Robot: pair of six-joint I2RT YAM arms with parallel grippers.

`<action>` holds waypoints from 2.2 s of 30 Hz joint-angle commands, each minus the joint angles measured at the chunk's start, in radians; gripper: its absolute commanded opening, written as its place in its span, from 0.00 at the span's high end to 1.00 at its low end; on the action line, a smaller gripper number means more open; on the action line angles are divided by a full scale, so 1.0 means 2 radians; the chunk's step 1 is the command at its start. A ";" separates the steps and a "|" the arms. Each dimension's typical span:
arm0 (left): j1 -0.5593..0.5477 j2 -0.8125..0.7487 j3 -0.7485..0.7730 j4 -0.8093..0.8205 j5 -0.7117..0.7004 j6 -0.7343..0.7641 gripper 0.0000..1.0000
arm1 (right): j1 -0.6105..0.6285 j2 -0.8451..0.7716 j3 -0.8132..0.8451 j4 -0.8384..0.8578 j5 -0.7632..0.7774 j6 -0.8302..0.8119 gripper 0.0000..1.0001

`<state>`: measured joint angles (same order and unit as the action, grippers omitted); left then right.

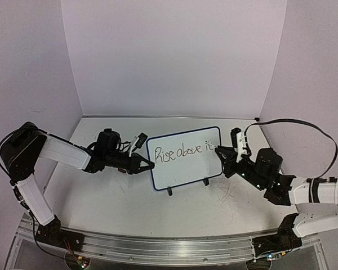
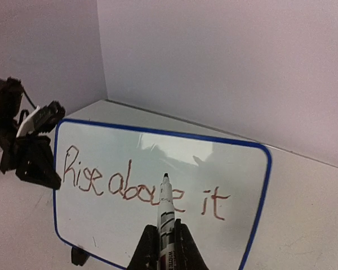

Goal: Write a sentence on the whiteboard

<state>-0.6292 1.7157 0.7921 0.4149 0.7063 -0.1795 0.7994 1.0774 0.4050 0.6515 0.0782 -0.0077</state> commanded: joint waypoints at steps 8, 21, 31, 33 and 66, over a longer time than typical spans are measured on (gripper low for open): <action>0.002 0.006 0.010 -0.039 -0.056 0.024 1.00 | 0.132 0.222 0.151 -0.046 -0.068 -0.064 1.00; 0.001 0.007 0.010 -0.041 -0.048 0.024 1.00 | 0.162 0.294 0.195 -0.069 0.036 -0.034 1.00; 0.001 0.008 0.011 -0.042 -0.045 0.025 1.00 | 0.162 0.294 0.182 -0.052 0.068 -0.020 1.00; 0.001 0.007 0.010 -0.042 -0.045 0.025 1.00 | 0.162 0.295 0.181 -0.052 0.068 -0.019 1.00; 0.000 0.008 0.012 -0.044 -0.045 0.026 1.00 | 0.162 0.333 0.210 -0.060 0.072 -0.008 1.00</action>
<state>-0.6296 1.7161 0.7986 0.4004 0.7036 -0.1791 1.1282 1.7220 0.7915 0.5220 0.2198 -0.0357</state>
